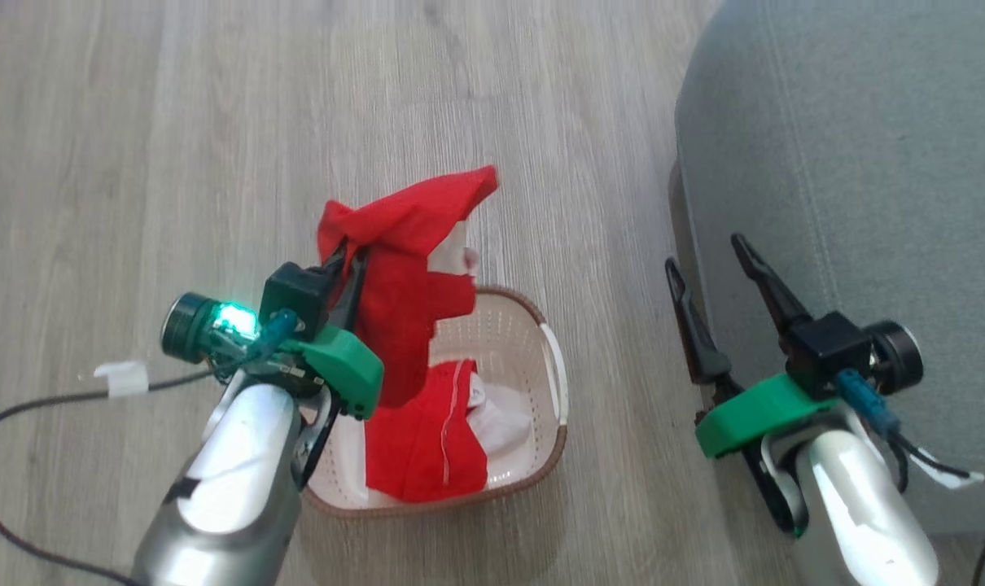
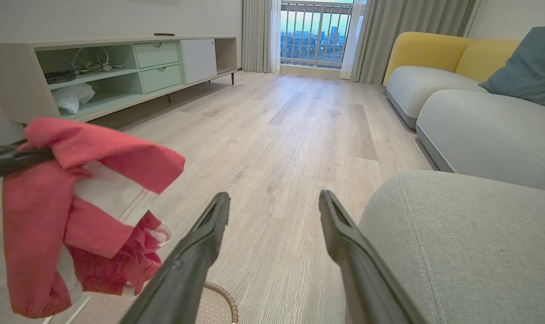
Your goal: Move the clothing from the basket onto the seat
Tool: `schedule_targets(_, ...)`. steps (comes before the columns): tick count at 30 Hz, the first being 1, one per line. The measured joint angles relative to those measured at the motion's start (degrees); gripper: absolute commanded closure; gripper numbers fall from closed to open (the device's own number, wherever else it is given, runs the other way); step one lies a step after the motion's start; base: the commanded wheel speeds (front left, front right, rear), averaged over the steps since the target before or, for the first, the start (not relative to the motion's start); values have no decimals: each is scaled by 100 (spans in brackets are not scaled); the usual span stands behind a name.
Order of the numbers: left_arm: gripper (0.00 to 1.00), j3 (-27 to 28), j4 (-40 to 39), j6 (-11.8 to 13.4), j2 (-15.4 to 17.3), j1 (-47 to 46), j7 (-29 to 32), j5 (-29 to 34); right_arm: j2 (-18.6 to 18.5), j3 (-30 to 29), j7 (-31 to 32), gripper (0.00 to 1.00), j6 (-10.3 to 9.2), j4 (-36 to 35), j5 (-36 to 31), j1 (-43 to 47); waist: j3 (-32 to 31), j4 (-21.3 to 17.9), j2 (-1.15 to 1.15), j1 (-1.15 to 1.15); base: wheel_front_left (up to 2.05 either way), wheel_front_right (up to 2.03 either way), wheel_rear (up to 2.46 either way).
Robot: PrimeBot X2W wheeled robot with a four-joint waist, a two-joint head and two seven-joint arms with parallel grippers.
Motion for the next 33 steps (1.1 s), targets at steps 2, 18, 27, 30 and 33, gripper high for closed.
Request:
schedule_targets(2,100,43,-336,7,-4,137,1,31,0,0,0,0,0,15,0,81,-128,5,0,0,0,0,0)
schedule_targets(18,100,738,-3064,-16,-182,943,-18,73,0,138,0,0,0,-110,97,606,-792,-40,0,0,0,0,0)
schedule_targets(27,100,932,-3596,-291,-244,1038,-18,34,-26,353,0,0,0,-375,145,625,-814,-21,0,0,0,0,0)
schedule_targets(30,100,956,-3605,-386,-257,1038,-18,34,-82,414,0,0,0,-455,151,626,-797,-17,0,0,0,0,0)
schedule_targets(33,100,988,-3605,-480,-261,1038,-18,34,-144,523,0,0,0,-559,188,627,-785,-19,0,0,0,0,0)
